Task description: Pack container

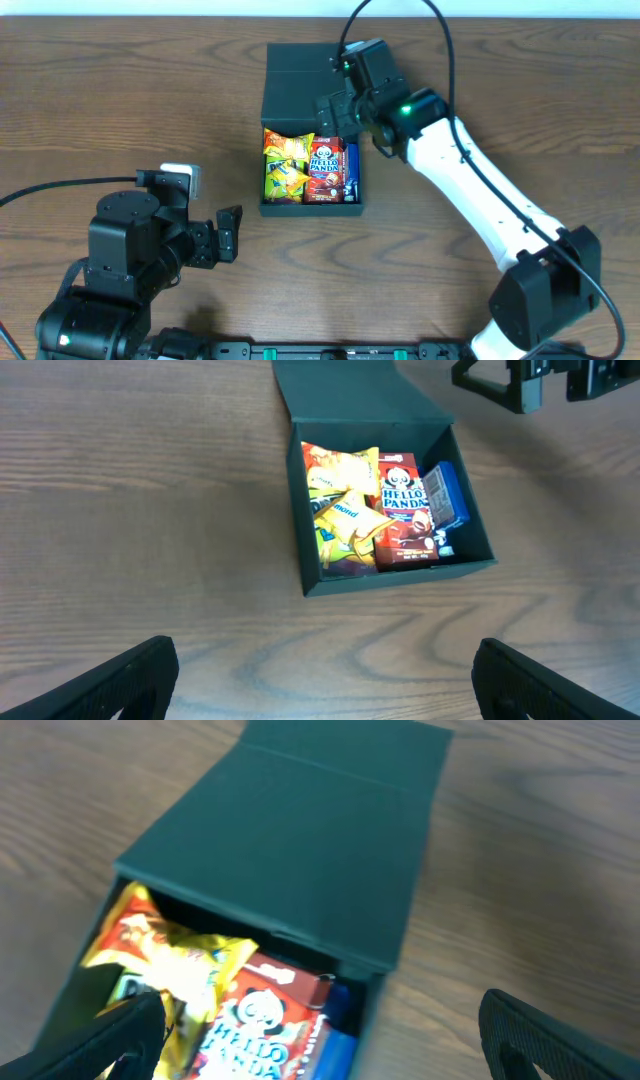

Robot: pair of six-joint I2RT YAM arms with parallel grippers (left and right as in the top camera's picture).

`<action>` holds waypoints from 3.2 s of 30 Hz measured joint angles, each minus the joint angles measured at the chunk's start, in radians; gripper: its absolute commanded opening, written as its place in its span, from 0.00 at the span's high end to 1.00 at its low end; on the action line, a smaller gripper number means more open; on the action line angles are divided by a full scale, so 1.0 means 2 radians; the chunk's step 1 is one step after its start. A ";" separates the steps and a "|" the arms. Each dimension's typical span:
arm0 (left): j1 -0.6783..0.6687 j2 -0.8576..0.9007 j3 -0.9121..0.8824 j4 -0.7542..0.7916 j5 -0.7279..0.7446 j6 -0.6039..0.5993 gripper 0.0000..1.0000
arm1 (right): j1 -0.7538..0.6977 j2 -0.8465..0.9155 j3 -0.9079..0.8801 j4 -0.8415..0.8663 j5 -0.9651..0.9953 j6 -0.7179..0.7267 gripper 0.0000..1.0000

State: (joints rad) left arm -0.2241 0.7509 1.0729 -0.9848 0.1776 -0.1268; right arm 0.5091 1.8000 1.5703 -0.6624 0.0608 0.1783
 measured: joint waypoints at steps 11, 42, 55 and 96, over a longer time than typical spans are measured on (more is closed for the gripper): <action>0.000 0.001 0.000 0.067 -0.014 -0.002 0.05 | -0.051 0.000 0.000 -0.008 0.005 0.000 0.01; 0.187 0.538 0.140 0.401 0.253 -0.017 0.52 | -0.118 0.034 0.000 0.000 -0.034 0.013 0.75; 0.177 0.666 0.236 0.382 0.303 -0.070 0.94 | -0.160 0.136 0.000 0.088 -0.128 0.085 0.99; 0.105 0.796 0.322 0.307 0.341 -0.125 0.94 | -0.166 0.242 -0.002 0.298 -0.363 0.193 0.99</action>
State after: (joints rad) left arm -0.0147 2.3432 1.7176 -0.3702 0.8597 -0.3763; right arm 0.1772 2.2845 1.5665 -0.0662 -0.6651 0.5636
